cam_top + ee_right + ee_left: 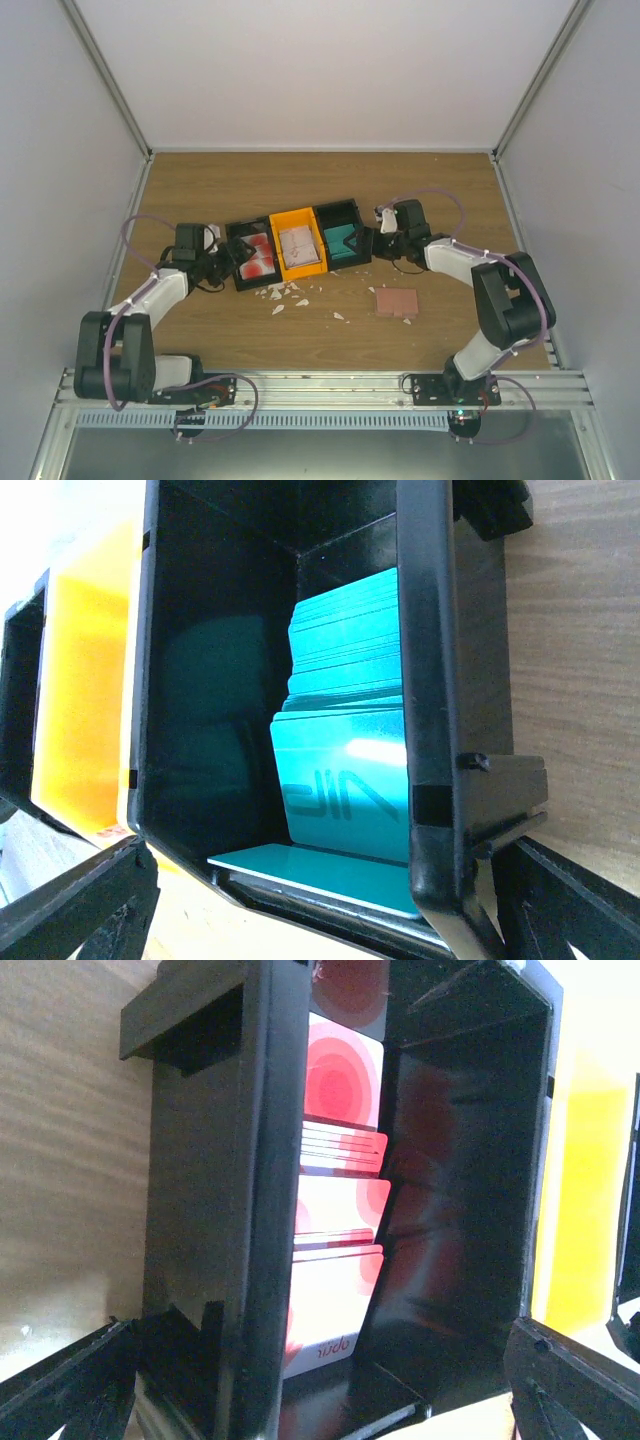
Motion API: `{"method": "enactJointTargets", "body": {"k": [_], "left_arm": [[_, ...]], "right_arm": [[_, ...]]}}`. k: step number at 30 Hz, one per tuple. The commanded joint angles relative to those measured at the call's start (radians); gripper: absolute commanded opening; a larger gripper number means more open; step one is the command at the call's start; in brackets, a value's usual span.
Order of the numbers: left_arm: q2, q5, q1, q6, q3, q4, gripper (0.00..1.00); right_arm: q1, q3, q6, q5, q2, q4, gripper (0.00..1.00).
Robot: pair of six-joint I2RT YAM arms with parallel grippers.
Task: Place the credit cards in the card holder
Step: Move the storage box to the center of the board, then open the card holder at the center of the board.
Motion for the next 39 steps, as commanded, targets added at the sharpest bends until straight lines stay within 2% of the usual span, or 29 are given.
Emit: {"method": "enactJointTargets", "body": {"k": [1, 4, 8, 14, 16, 23, 27, 34, 39], "left_arm": [[0.063, 0.135, -0.014, 0.017, 0.062, 0.132, 0.99], [0.075, 0.098, -0.015, 0.022, 0.084, 0.124, 0.98], [0.041, 0.021, -0.015, 0.028, 0.083, 0.094, 0.98], [-0.063, -0.095, -0.015, 0.054, 0.070, 0.004, 0.99], [-0.099, -0.114, -0.015, 0.060, 0.063, -0.016, 0.99], [-0.201, -0.035, -0.019, 0.088, 0.036, -0.031, 0.99], [-0.237, 0.054, -0.065, 0.103, 0.022, -0.007, 0.98], [-0.218, 0.048, -0.295, 0.069, 0.010, 0.038, 0.96], [-0.137, 0.046, -0.479, 0.001, -0.028, 0.150, 0.95]], "right_arm": [[0.023, 0.051, 0.024, -0.112, 0.028, 0.088, 0.90], [0.024, 0.054, 0.012, -0.033, -0.002, 0.050, 0.89], [0.023, 0.024, 0.003, 0.202, -0.117, -0.053, 0.90], [0.023, -0.065, 0.069, 0.590, -0.363, -0.339, 0.91], [0.023, -0.106, 0.102, 0.649, -0.442, -0.430, 0.92], [0.024, -0.244, 0.249, 0.618, -0.650, -0.636, 0.88], [0.023, -0.322, 0.305, 0.557, -0.708, -0.616, 0.72], [0.025, -0.385, 0.262, 0.368, -0.620, -0.518, 0.46], [0.036, -0.438, 0.234, 0.128, -0.550, -0.349, 0.38]]}}
